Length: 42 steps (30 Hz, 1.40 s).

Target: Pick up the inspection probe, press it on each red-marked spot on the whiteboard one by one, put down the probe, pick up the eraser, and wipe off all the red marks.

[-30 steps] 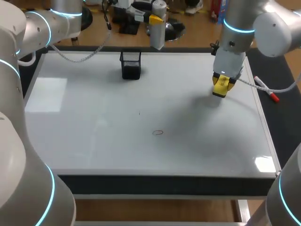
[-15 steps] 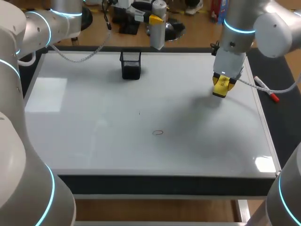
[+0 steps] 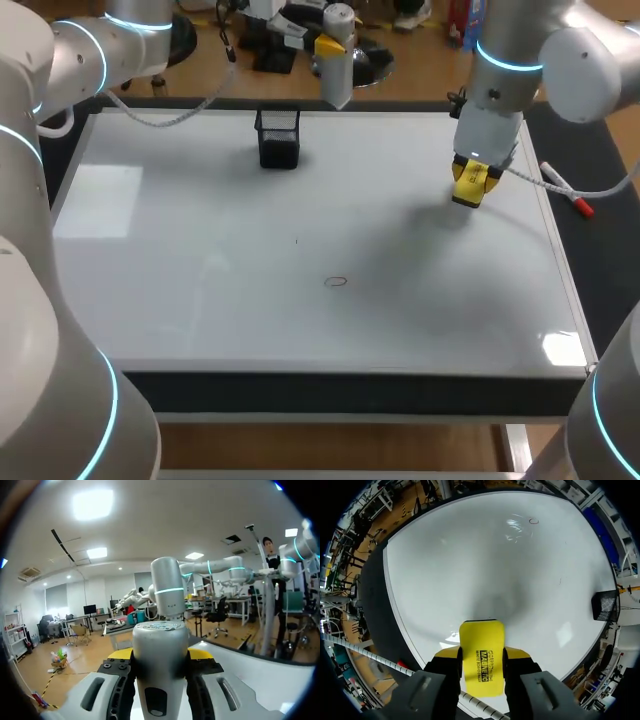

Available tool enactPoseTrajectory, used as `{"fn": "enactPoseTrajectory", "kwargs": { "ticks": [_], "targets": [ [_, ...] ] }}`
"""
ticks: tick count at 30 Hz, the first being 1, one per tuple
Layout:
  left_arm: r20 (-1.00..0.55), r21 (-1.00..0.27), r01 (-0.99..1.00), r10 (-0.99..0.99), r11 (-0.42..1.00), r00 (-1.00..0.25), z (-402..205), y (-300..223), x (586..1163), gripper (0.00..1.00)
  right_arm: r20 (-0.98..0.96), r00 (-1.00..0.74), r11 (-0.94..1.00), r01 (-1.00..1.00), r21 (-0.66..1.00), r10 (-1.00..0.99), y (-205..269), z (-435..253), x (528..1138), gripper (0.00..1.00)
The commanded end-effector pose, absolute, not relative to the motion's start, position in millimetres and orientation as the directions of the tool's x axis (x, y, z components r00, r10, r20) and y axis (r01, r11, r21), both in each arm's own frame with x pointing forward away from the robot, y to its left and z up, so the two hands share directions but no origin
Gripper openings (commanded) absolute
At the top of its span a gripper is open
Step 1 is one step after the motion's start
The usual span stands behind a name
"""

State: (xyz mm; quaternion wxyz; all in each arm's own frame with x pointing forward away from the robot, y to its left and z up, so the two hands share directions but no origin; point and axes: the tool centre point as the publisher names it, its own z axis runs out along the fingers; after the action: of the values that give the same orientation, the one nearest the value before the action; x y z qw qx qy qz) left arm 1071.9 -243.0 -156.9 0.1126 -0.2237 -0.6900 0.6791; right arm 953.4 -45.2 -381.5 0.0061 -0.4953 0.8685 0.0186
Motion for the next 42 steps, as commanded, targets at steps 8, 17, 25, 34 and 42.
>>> {"fn": "enactPoseTrajectory", "kwargs": {
  "ticks": [8, 17, 25, 34, 42],
  "targets": [
    [-0.113, -0.993, 0.117, 0.471, -0.02, -0.875, -160.3, -244.0, 1035.4, 0.0, -0.028, -0.508, 0.507, -0.861, 0.024, -0.861, -46.2, -380.6, 953.1, 0.0],
    [-0.103, -0.994, 0.108, 0.47, -0.017, -0.877, -161.1, -240.6, 998.5, 0.0, -0.028, -0.508, 0.507, -0.861, 0.024, -0.861, -46.2, -380.6, 953.1, 0.0],
    [-0.087, -0.995, 0.094, 0.482, -0.009, -0.872, -161.0, -234.3, 962.9, 0.0, -0.028, -0.508, 0.507, -0.861, 0.024, -0.861, -46.2, -380.6, 953.1, 0.0],
    [-0.043, -0.999, 0.048, 0.488, -0.002, -0.872, -171.5, -230.4, 921.2, 0.0, -0.028, -0.508, 0.507, -0.861, 0.024, -0.861, -46.2, -380.6, 953.1, 0.0],
    [-0.03, -1.0, 0.027, 0.506, -0.013, -0.862, -181.0, -234.4, 889.8, 0.0, -0.028, -0.508, 0.507, -0.861, 0.024, -0.861, -46.2, -380.6, 953.1, 0.0]
  ]
}}
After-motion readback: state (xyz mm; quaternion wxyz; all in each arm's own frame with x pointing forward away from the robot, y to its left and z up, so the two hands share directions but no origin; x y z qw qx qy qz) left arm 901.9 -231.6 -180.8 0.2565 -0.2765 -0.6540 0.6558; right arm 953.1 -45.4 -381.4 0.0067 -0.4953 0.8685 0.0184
